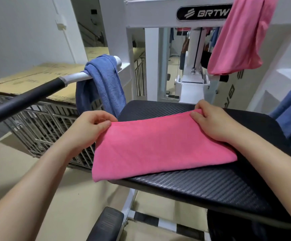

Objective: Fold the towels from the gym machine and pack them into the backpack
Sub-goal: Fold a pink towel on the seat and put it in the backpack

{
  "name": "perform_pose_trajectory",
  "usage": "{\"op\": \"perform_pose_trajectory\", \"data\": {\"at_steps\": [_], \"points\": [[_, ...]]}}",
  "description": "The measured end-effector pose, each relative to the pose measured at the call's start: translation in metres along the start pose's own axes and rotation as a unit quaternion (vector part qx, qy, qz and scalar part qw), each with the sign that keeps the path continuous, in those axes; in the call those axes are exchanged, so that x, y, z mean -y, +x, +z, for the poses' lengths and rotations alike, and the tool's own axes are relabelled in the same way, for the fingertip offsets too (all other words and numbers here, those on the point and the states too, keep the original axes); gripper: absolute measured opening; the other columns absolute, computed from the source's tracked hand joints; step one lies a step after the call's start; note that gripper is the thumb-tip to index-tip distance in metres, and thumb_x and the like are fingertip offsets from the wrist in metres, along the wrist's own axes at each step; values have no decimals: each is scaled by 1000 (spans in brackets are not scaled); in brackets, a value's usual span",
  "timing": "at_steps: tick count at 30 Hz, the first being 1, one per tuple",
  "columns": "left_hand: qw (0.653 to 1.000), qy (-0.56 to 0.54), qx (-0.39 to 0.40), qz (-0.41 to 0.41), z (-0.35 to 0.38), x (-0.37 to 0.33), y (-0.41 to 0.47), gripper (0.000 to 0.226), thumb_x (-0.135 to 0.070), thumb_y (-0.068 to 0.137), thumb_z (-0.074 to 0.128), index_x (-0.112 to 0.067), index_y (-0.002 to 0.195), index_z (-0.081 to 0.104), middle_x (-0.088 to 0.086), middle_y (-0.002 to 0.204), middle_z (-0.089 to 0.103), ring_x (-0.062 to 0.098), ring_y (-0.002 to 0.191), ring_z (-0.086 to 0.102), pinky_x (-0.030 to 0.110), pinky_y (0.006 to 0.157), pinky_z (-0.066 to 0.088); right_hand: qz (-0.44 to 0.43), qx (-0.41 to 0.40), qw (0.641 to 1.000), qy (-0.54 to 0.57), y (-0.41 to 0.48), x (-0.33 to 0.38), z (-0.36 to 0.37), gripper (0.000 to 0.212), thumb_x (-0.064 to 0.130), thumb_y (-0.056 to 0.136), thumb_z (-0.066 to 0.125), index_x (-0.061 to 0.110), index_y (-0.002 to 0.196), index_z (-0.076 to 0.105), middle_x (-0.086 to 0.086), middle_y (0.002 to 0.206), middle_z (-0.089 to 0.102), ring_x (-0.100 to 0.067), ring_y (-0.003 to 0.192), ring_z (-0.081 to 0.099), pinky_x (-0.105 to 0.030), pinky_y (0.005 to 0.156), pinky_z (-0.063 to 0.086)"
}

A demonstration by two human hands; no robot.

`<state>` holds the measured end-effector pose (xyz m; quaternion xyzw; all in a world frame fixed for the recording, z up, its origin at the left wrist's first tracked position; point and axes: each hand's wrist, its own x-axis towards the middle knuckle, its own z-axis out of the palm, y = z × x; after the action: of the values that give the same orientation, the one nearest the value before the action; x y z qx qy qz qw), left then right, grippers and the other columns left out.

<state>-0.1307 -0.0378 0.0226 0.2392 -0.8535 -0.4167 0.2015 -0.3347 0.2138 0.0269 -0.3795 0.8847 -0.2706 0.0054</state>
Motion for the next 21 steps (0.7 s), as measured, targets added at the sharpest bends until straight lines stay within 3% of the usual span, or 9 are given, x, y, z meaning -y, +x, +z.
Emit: {"op": "perform_pose_trajectory", "data": {"at_steps": [3, 7, 10, 12, 15, 18, 21], "points": [[990, 137, -23, 17, 8, -1, 7, 17, -15, 90, 63, -27, 87, 75, -15, 79, 69, -5, 70, 58, 19, 62, 41, 16, 17, 999, -37, 5, 0, 1, 17, 31, 99, 45, 15, 95, 45, -8, 94, 58, -27, 87, 52, -34, 71, 37], [980, 197, -36, 21, 9, -1, 12, 9, -23, 85, 69, -27, 84, 77, -19, 73, 65, -8, 72, 56, 15, 62, 39, 31, 13, 990, -140, 8, 5, 6, 22, 35, 99, 42, 14, 102, 48, -12, 104, 63, -33, 91, 57, -37, 71, 43], [970, 237, -29, 42, 6, 1, 11, 8, -31, 84, 70, -32, 76, 72, -16, 74, 67, -1, 75, 60, 21, 62, 40, 23, -23, 972, -232, 2, 6, 2, 33, 45, 97, 41, 15, 109, 48, -10, 104, 62, -34, 92, 59, -38, 69, 44], [961, 266, -20, 67, 3, 3, 8, 12, -35, 83, 71, -29, 73, 67, -12, 74, 65, 7, 75, 60, 27, 64, 41, 31, -10, 973, -230, -1, 2, -9, 42, 53, 91, 49, 19, 116, 50, -10, 108, 59, -34, 97, 58, -40, 74, 48], [978, 201, 14, 54, -2, 3, 6, 18, -30, 79, 76, -22, 71, 62, -9, 67, 63, 6, 63, 57, 24, 59, 41, 54, 81, 983, -156, 1, 0, -33, 39, 41, 84, 67, 18, 115, 62, -7, 110, 64, -27, 99, 59, -36, 85, 49], [979, 195, 42, 38, -2, -4, 7, 27, -24, 77, 77, -18, 69, 51, -8, 59, 54, 10, 54, 47, 28, 55, 39, 74, 157, 976, -129, 9, 4, -42, 30, 26, 79, 75, 13, 105, 68, -3, 98, 66, -22, 89, 61, -32, 83, 50], [980, 187, 67, 23, 1, -11, -6, 24, -18, 82, 69, -22, 74, 46, -8, 56, 51, 11, 51, 44, 25, 51, 38, 69, 152, 968, -186, 33, 11, -45, 25, 17, 75, 72, 4, 96, 71, -12, 93, 71, -29, 87, 64, -36, 80, 54]]}}
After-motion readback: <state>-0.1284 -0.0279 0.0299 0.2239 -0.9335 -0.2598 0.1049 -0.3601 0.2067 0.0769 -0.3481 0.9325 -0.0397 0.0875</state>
